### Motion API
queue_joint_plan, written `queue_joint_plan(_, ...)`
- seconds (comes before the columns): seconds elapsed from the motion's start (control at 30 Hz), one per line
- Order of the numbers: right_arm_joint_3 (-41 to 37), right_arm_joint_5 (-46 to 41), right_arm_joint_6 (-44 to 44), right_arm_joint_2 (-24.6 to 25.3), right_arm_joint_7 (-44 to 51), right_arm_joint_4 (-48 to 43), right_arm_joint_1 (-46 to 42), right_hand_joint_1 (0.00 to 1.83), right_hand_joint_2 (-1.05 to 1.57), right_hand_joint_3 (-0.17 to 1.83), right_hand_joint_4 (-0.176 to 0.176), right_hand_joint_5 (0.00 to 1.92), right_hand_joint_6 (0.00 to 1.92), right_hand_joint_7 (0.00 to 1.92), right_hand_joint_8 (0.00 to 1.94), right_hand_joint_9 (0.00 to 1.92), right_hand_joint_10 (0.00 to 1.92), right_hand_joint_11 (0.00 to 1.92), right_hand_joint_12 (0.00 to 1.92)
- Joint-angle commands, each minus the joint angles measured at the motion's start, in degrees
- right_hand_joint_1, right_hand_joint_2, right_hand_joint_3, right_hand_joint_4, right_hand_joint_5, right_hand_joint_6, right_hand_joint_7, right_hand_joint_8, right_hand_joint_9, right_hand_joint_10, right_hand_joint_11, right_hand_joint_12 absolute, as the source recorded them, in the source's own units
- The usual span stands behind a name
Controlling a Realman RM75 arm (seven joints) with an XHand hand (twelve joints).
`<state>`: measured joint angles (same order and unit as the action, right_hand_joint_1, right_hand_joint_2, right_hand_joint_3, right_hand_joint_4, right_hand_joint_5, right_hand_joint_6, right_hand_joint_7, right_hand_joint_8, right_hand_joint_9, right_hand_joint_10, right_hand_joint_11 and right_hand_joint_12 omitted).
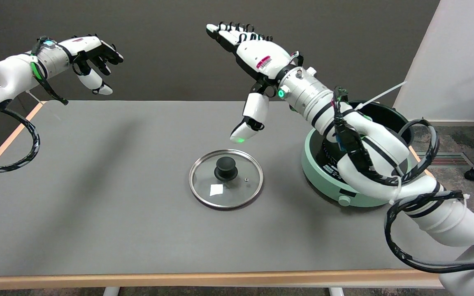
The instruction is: Pick up the pot lid.
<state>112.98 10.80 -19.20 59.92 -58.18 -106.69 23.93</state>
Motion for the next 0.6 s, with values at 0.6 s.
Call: queue_joint_plan(0.6, 0.6, -0.5, 1.8, -0.4, 3.6, 0.2, 0.2, 1.14, -0.61, 0.92, 0.060, 0.03, 0.03, 0.03, 0.03, 0.03, 0.03, 0.03, 0.03)
